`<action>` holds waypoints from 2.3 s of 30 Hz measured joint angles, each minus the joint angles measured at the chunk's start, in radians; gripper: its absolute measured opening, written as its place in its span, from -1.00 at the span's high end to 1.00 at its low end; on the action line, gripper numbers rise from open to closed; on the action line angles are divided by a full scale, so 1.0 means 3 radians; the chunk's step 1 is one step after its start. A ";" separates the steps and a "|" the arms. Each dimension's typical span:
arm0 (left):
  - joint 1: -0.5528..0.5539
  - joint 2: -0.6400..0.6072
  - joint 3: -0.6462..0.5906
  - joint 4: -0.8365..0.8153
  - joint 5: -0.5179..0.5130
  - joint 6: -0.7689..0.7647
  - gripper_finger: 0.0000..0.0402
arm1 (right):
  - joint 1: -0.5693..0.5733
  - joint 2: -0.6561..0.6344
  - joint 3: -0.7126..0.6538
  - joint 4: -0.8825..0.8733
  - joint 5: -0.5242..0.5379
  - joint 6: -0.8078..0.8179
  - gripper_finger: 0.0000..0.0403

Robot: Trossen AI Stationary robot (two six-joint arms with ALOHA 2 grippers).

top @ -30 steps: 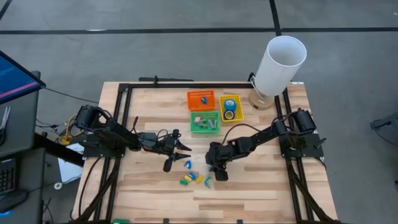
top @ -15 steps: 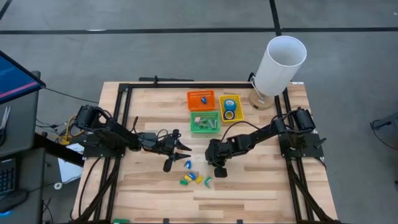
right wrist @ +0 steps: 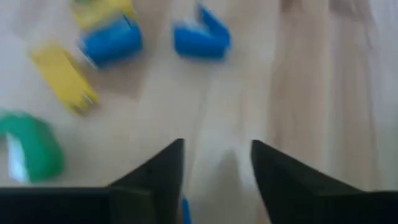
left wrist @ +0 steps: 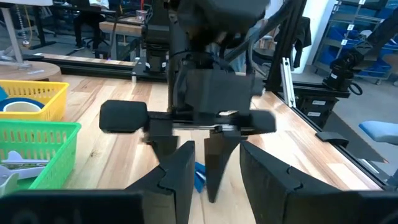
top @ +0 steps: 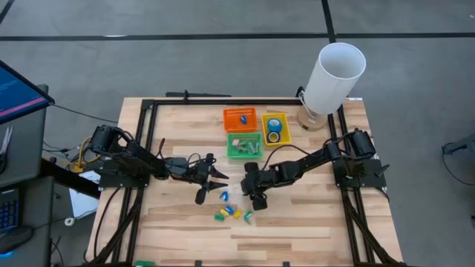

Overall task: Pick and place Stapler, Stapler remover, tape
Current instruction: Put the blue stapler into the orange bin

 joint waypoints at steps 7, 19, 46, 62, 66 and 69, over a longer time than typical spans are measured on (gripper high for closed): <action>0.0000 0.0000 0.0000 -0.0004 -0.0001 0.0000 0.41 | 0.0204 0.0001 0.0353 -0.0772 0.0547 0.0114 -0.49; -0.0001 0.0000 0.0000 -0.0011 -0.0001 -0.0001 0.41 | 0.0489 -0.0009 0.0819 -0.1918 0.0675 0.0514 -0.78; -0.0001 -0.0001 0.0000 -0.0011 0.0000 -0.0001 0.41 | 0.0479 0.0048 0.0431 -0.1417 0.0694 0.0351 -0.58; -0.0001 -0.0001 0.0000 -0.0012 0.0000 -0.0001 0.41 | 0.0461 0.0048 0.0432 -0.1483 0.0606 0.0414 -0.16; -0.0001 -0.0001 0.0000 -0.0011 0.0000 -0.0001 0.41 | 0.0461 0.0048 0.0431 -0.1489 0.0534 0.0413 0.09; -0.0001 -0.0002 0.0000 -0.0012 0.0000 -0.0001 0.41 | 0.0461 0.0048 0.0428 -0.1493 0.0526 0.0413 0.30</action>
